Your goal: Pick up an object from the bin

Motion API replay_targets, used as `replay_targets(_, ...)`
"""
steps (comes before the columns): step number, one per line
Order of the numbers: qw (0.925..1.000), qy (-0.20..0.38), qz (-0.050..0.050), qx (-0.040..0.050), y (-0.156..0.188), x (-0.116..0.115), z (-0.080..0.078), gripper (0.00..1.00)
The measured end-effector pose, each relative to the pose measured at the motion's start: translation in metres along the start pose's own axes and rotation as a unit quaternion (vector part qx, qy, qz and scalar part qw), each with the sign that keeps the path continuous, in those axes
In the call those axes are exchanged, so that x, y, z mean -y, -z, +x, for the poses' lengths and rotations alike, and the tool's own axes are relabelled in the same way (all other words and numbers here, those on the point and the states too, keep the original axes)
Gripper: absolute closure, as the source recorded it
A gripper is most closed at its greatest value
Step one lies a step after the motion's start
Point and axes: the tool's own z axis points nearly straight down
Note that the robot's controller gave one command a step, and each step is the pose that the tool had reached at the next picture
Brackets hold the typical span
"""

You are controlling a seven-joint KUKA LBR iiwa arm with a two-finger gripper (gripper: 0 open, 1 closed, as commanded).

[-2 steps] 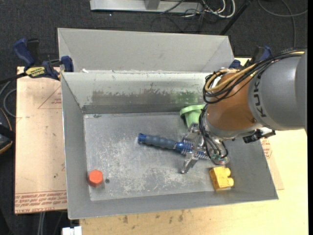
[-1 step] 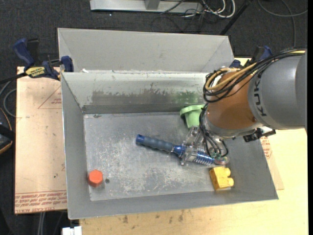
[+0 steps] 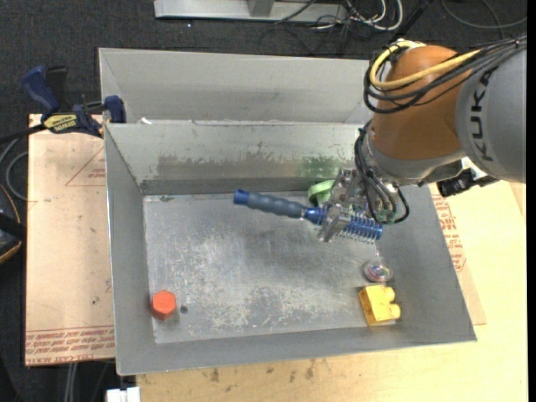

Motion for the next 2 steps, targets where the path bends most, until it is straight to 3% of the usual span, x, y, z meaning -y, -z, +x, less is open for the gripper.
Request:
replay_targets(1, 0.9983, 0.058, 0.001, -0.0082, -0.058, -0.023, 0.018, 1.0)
replay_targets(2, 0.9987, 0.052, 0.0, -0.0003, 0.02, -0.015, 0.013, 1.0)
